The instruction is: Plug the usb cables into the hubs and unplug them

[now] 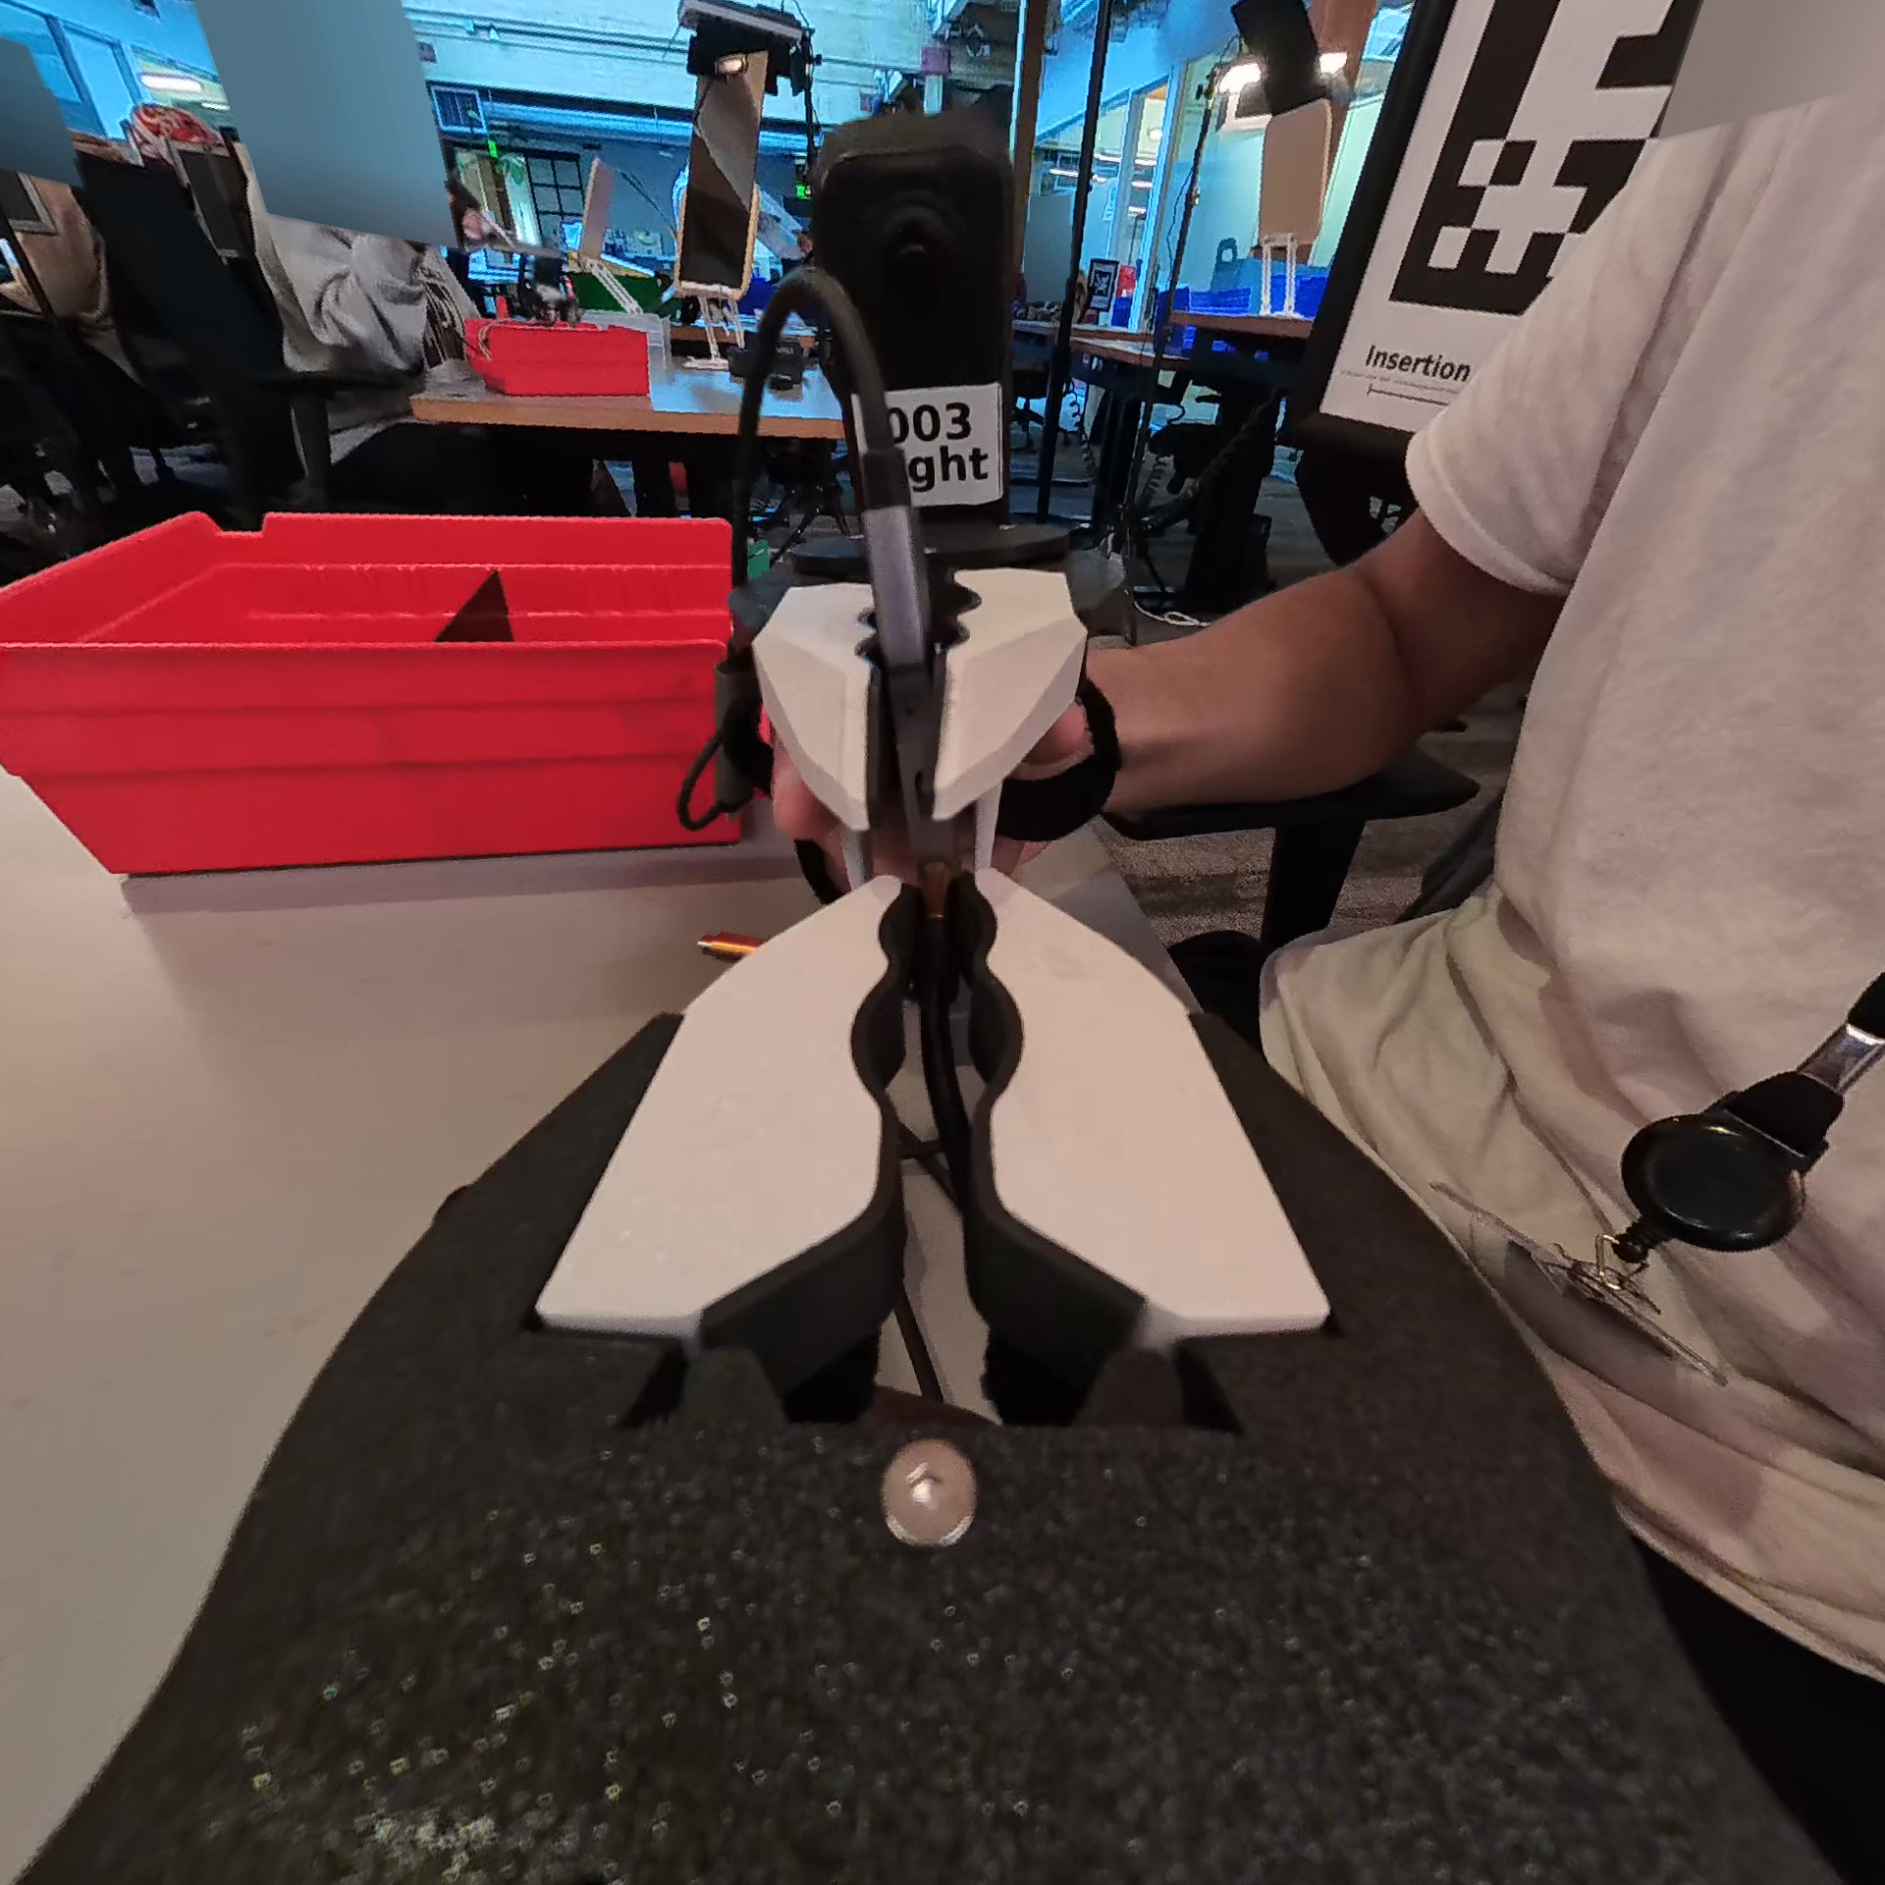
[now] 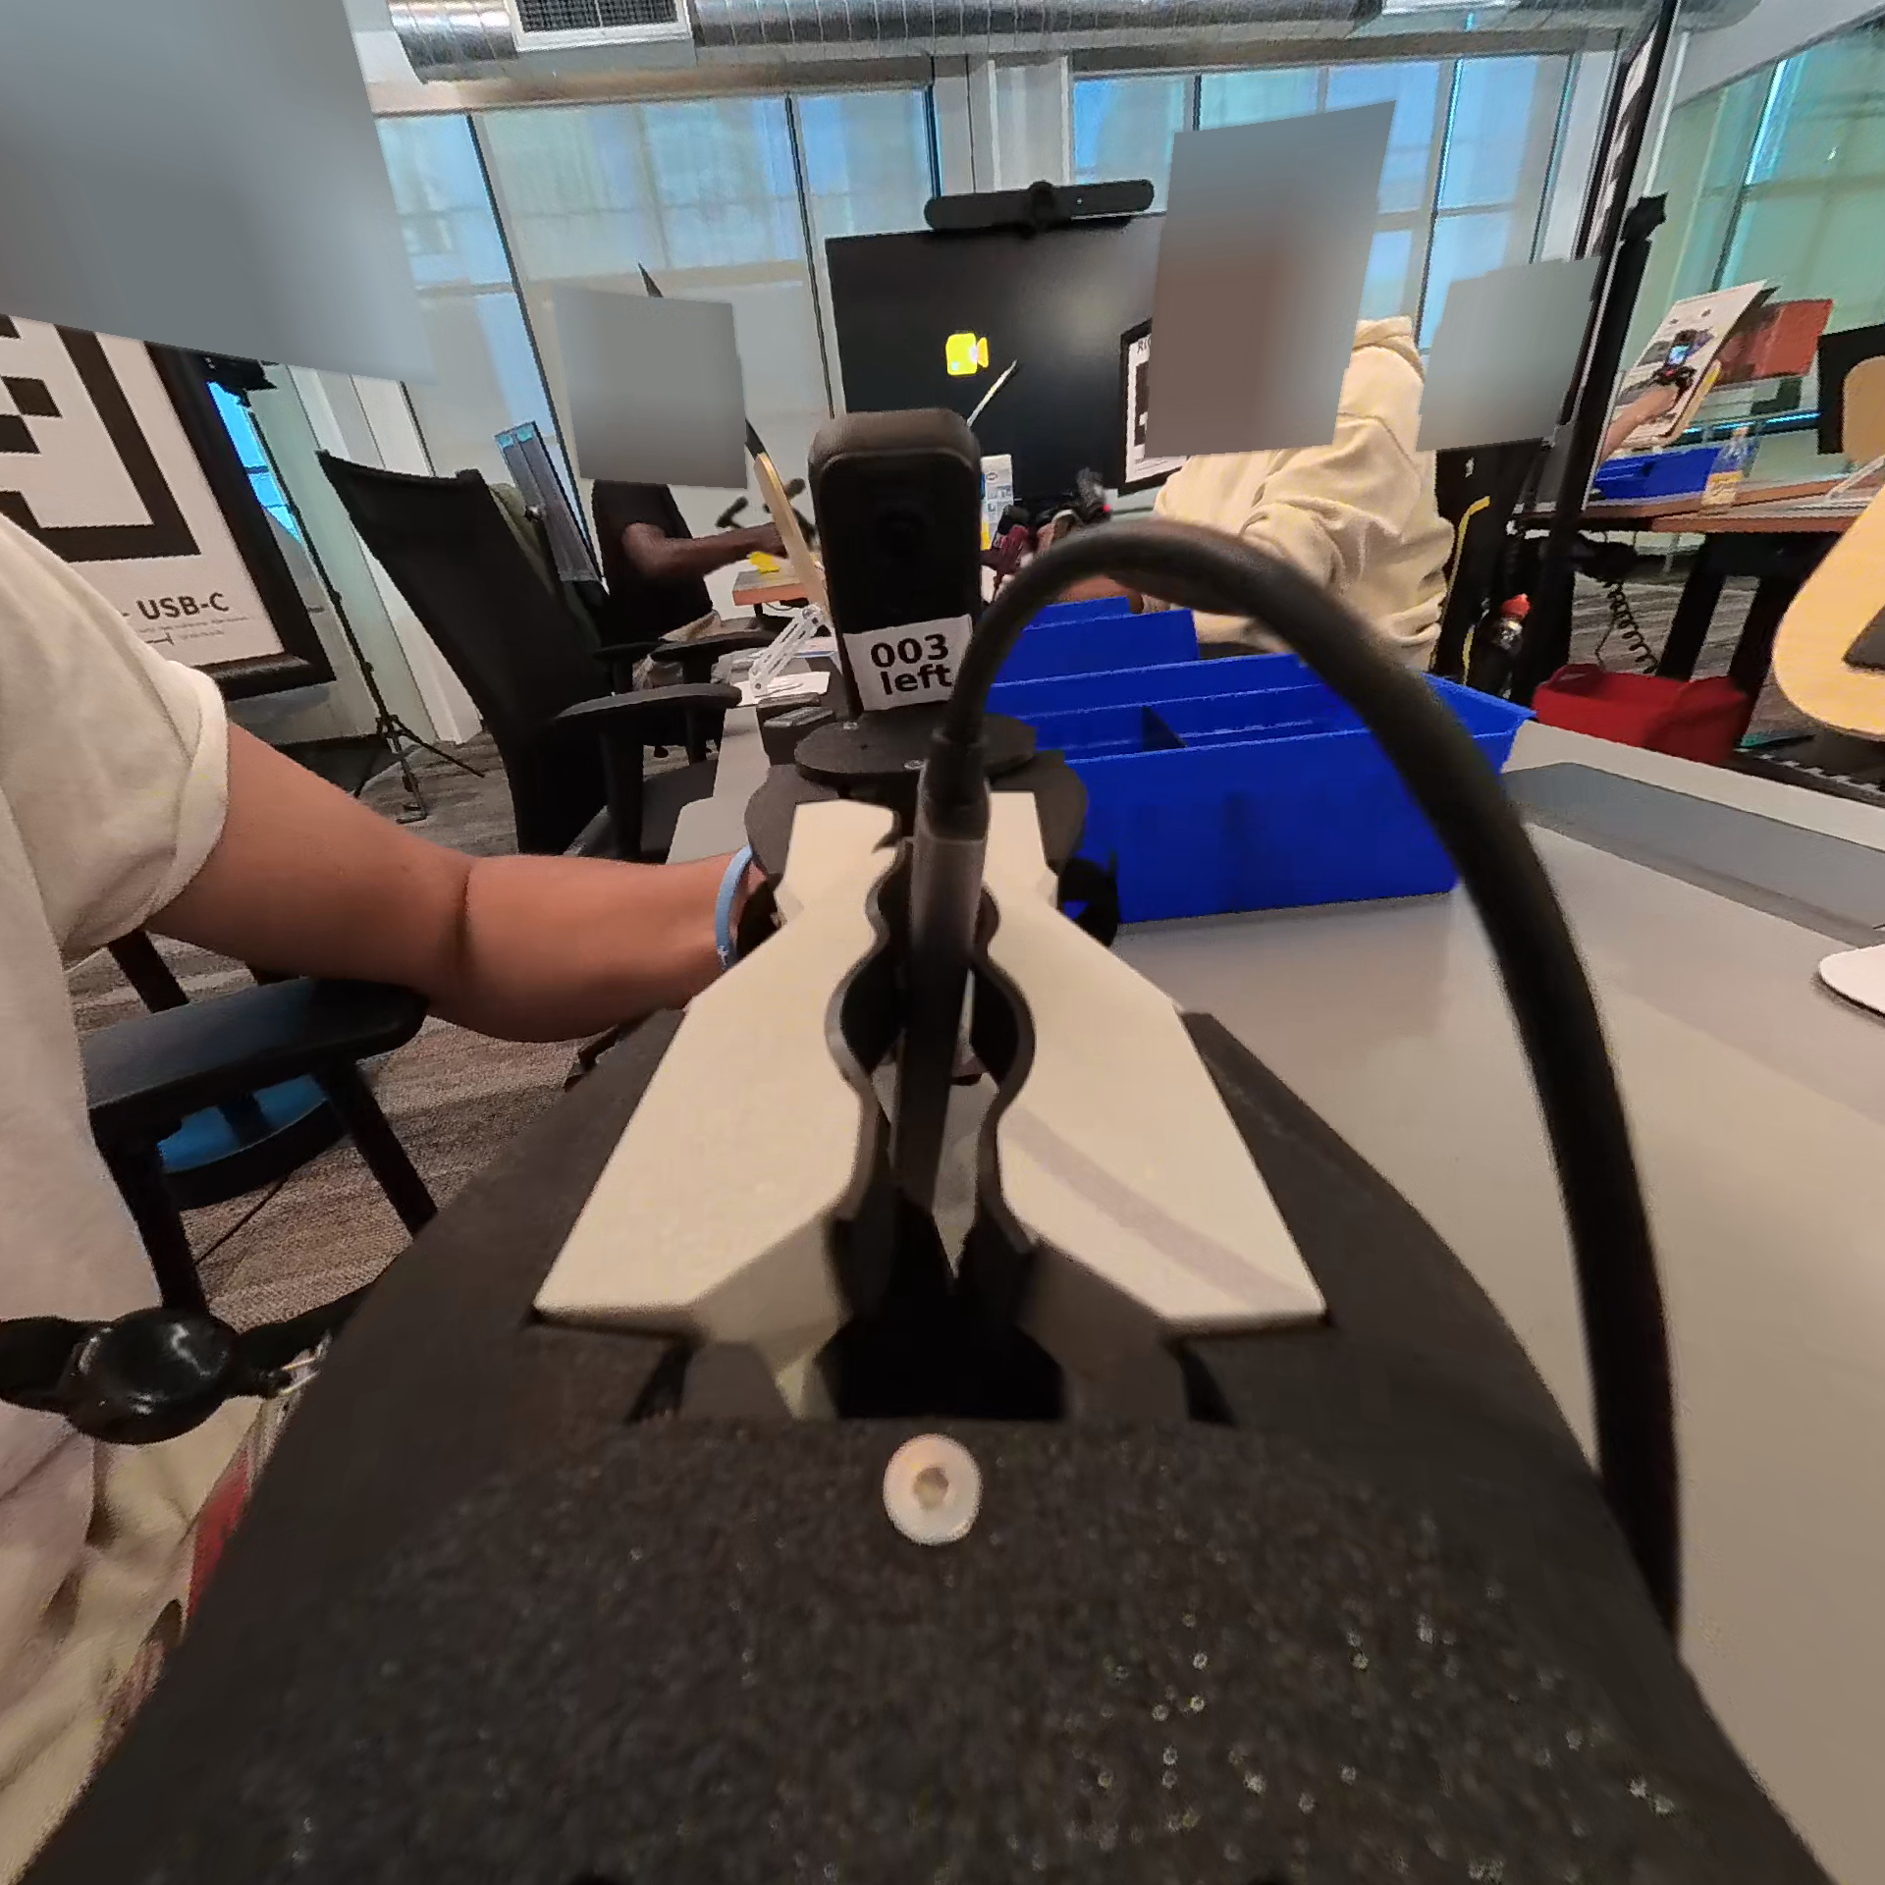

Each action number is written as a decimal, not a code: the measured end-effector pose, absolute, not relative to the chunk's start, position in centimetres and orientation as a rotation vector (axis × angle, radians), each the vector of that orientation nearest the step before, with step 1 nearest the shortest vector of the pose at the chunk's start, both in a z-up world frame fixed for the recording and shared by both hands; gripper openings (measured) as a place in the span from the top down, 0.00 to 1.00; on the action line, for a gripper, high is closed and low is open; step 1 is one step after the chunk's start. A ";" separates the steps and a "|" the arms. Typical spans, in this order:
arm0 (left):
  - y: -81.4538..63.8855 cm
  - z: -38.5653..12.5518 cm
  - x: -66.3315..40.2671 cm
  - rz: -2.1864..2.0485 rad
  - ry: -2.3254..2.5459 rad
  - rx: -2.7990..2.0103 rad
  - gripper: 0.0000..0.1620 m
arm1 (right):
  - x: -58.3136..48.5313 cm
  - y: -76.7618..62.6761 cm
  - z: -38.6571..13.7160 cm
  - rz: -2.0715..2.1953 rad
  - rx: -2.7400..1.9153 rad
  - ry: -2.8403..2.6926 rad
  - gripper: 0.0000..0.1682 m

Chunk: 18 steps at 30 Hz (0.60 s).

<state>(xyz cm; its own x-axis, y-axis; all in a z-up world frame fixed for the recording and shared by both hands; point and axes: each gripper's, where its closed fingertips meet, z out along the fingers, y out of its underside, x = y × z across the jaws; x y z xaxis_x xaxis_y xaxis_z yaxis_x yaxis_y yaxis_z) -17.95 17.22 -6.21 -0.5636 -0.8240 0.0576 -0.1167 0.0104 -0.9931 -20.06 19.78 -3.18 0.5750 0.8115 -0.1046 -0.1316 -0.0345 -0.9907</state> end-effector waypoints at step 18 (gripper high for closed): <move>16.9 -4.8 -18.9 -1.662 1.663 -0.845 0.95 | -20.8 19.1 -1.3 0.744 -1.332 -0.629 0.99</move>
